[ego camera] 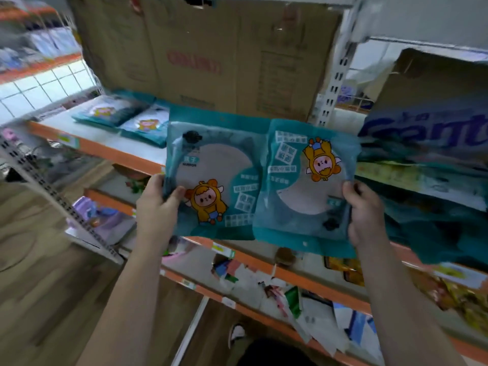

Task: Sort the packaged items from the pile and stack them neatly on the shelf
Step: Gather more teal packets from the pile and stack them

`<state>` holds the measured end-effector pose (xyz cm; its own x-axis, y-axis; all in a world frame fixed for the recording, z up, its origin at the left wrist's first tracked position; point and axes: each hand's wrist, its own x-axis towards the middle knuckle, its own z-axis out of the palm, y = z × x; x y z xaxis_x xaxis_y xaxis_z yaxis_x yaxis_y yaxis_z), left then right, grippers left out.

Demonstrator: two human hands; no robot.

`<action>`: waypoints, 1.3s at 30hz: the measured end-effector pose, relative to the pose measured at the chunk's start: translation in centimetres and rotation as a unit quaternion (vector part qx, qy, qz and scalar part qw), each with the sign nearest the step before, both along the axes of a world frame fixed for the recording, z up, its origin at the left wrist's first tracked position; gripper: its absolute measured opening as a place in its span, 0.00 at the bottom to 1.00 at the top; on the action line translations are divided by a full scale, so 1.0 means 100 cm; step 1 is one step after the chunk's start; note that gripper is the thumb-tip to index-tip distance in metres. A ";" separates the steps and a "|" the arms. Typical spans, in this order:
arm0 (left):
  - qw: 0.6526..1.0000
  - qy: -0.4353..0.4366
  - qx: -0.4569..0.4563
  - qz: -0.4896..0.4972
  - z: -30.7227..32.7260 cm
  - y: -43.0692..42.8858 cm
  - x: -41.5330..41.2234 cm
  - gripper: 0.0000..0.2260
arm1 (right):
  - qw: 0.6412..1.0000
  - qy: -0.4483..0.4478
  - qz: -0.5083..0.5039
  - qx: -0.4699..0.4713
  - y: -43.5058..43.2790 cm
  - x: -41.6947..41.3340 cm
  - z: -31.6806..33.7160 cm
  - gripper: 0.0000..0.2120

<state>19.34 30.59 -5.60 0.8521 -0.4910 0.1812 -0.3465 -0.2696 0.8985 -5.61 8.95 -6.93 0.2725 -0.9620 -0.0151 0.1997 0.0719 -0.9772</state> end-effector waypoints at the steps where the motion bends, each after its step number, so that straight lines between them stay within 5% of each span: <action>1: 1.000 0.005 -0.005 0.004 -0.002 -0.001 0.014 0.06 | 1.000 -0.002 0.005 0.000 -0.001 0.017 0.001 0.07; 21: 0.998 0.040 0.030 0.046 -0.022 -0.049 0.330 0.12 | 0.999 0.010 0.029 0.017 -0.045 0.295 0.005 0.10; 30: 0.994 0.024 0.066 -0.079 -0.018 -0.108 0.435 0.07 | 0.993 -0.009 -0.113 0.019 -0.011 0.349 -0.009 0.07; 39: 0.968 0.008 0.155 -0.198 -0.031 -0.154 0.476 0.20 | 0.975 0.027 -0.212 0.064 0.035 0.368 -0.023 0.08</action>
